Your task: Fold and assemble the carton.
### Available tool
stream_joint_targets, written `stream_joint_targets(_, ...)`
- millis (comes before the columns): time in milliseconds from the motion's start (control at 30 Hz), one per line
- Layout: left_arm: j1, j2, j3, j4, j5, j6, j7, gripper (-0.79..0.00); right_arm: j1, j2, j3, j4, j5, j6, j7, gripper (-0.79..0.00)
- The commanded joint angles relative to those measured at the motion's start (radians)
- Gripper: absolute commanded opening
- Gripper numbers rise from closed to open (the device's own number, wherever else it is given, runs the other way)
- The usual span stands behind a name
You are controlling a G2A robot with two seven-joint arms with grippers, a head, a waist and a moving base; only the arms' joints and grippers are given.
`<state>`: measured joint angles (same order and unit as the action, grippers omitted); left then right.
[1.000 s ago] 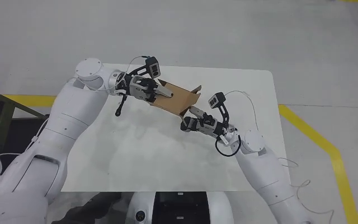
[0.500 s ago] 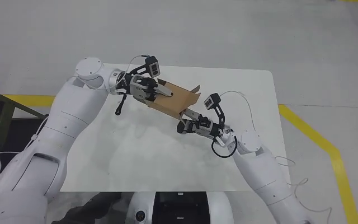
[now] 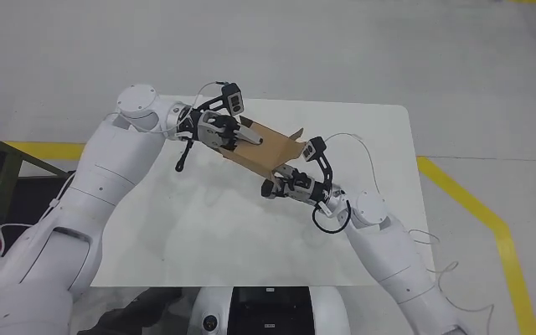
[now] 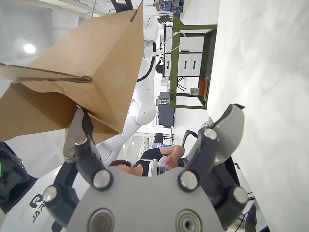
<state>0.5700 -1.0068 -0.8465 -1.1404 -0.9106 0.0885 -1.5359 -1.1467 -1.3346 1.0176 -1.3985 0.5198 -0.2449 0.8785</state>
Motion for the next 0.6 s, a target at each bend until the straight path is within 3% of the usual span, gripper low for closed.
stream_joint_targets(0,0.000,-0.001,0.002,0.001,-0.001,0.003,0.000,-0.785,0.003,-0.001,-0.003,0.000,-0.005,0.001,-0.004,0.000)
stream_joint_targets(333,-0.003,-0.001,-0.002,0.006,0.008,-0.004,0.000,-0.785,0.009,-0.002,-0.011,0.000,-0.019,0.013,-0.023,0.000)
stream_joint_targets(567,0.002,-0.001,-0.017,0.040,0.024,-0.010,0.000,-0.785,-0.028,0.005,0.034,-0.035,0.021,-0.061,-0.022,0.000)
